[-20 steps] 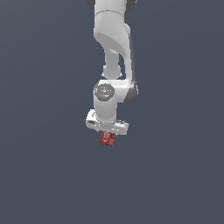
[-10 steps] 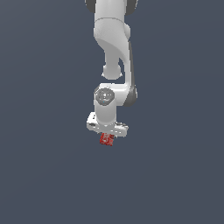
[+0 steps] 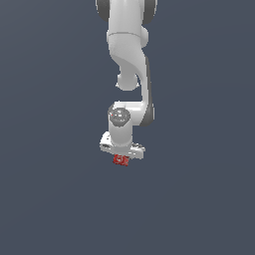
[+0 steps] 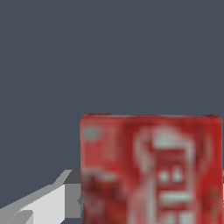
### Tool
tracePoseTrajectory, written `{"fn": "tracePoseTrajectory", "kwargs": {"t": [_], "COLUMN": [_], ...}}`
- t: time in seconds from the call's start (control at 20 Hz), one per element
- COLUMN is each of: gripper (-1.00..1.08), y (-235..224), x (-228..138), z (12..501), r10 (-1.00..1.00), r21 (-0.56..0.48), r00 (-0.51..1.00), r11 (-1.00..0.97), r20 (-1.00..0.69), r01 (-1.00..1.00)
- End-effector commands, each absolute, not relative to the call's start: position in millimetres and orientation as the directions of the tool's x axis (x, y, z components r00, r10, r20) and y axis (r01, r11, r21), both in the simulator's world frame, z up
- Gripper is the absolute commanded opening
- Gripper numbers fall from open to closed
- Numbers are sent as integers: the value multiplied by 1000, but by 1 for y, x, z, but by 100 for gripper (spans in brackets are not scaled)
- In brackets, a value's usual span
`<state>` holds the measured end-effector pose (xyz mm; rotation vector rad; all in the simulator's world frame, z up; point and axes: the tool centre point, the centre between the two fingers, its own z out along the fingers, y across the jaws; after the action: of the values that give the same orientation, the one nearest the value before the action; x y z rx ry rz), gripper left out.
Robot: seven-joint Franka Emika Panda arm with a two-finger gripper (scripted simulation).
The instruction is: Pick up the object and move it to a goal position.
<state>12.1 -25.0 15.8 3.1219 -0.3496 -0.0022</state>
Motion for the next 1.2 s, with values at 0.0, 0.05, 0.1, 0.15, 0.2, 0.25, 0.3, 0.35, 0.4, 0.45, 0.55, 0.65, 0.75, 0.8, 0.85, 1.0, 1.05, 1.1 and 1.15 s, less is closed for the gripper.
{"fn": "tracePoseTrajectory", "kwargs": {"t": [0.0,0.05,0.1,0.15,0.2,0.25,0.3,0.35,0.4,0.45,0.55,0.65,0.75,0.8,0.85,1.0,1.05,1.1,1.15], "gripper": [-100,-100,-100,-100,-100,-100,-100,-100,-100,-100,-100,-100,-100,-100,-100,-100,-100,-100,-100], "y": [-25,-25,-25,-25,-25,-25,-25,-25,-25,-23,-23,-23,-24,-24,-24,-25,-25,-26,-27], "x": [13,13,13,13,13,13,13,13,13,13,15,19,26,31,36,55,62,70,78], "z": [15,15,15,15,15,15,15,15,15,16,18,25,36,43,52,86,100,115,133], "r10": [-221,-221,-221,-221,-221,-221,-221,-221,-221,-219,-220,-224,-231,-235,-240,-259,-266,-275,-283], "r21": [0,0,0,0,0,0,0,0,0,-1,-2,-3,-5,-7,-9,-16,-20,-24,-28], "r00": [975,975,975,975,975,975,975,975,975,976,975,974,972,971,969,960,955,949,942], "r11": [-975,-975,-975,-975,-975,-975,-975,-975,-975,-976,-975,-975,-973,-972,-971,-966,-964,-961,-959], "r20": [0,0,0,0,0,0,0,0,0,0,4,15,33,44,58,110,131,154,179], "r01": [-221,-221,-221,-221,-221,-221,-221,-221,-221,-219,-220,-224,-231,-235,-240,-259,-266,-274,-283]}}
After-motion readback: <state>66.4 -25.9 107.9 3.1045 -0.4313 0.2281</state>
